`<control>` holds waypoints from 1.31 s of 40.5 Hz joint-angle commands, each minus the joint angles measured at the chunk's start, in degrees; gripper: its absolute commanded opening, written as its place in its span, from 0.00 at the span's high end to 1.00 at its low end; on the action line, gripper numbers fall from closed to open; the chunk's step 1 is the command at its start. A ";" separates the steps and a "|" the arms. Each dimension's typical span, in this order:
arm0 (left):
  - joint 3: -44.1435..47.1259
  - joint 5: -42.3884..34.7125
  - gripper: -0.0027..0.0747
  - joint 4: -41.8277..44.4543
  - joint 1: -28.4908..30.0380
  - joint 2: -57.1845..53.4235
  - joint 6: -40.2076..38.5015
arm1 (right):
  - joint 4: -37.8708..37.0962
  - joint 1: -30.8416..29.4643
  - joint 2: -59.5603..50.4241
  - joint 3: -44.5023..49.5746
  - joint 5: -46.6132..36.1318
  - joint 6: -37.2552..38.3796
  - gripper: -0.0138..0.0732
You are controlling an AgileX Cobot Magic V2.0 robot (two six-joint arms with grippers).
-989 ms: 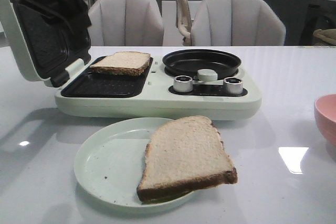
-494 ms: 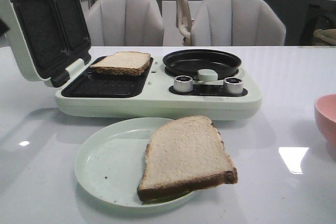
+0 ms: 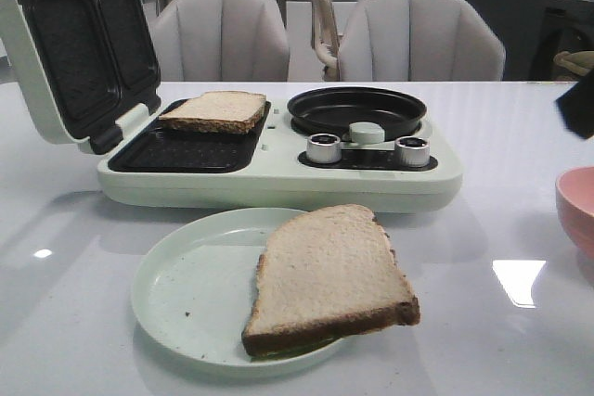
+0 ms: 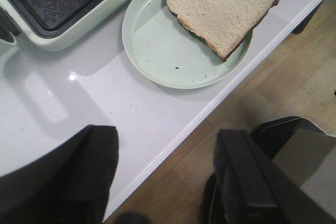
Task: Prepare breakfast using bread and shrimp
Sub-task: 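Withdraw the left gripper and move the right gripper to the plate, then grasp the remaining bread slice with the right gripper and lift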
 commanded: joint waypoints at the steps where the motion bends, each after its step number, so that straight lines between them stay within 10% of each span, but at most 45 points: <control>1: -1.60 -3.23 0.37 -0.47 -0.37 -0.46 0.09 | 4.53 4.74 5.77 -1.97 -5.51 -1.69 0.35; 30: -1.32 -5.93 0.37 -0.47 -0.37 -0.46 0.09 | 8.73 16.73 37.05 -14.41 -14.93 -1.91 0.36; 44: -1.32 -5.93 0.37 -0.47 -0.37 -0.46 0.09 | 6.30 16.73 37.38 -14.99 -14.52 -3.13 0.73; 53: -1.32 -5.93 0.38 -0.47 -0.37 -0.46 0.09 | 4.16 16.73 31.68 -14.99 -11.84 -3.13 0.77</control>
